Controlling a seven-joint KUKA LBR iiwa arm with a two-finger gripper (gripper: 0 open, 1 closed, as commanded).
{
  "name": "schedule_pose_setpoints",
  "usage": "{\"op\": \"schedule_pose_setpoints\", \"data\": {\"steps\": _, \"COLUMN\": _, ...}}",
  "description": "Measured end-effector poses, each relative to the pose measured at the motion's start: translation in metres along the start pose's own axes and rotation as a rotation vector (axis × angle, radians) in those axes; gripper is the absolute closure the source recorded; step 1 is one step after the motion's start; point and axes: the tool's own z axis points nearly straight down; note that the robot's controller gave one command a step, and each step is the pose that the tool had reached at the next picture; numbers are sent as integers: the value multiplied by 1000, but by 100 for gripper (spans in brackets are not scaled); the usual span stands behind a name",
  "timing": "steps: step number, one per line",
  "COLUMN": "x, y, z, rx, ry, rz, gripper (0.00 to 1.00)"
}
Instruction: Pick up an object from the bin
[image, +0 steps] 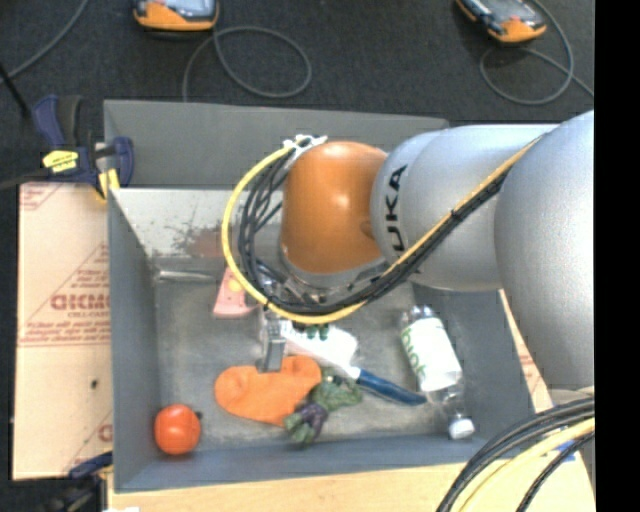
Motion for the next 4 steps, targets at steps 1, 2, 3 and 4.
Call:
{"op": "schedule_pose_setpoints", "data": {"steps": 1, "x": -2, "y": -16, "z": 21, "rx": 8, "ry": 1, "rz": 95, "gripper": 0}}
{"op": "schedule_pose_setpoints", "data": {"steps": 2, "x": 10, "y": -34, "z": 39, "rx": 4, "ry": 0, "rz": 33, "gripper": 0}}
{"op": "schedule_pose_setpoints", "data": {"steps": 3, "x": 17, "y": -49, "z": 47, "rx": 4, "ry": -7, "rz": -62, "gripper": 0}}
{"op": "schedule_pose_setpoints", "data": {"steps": 4, "x": 13, "y": -38, "z": 77, "rx": -1, "ry": -10, "rz": 126, "gripper": 100}}
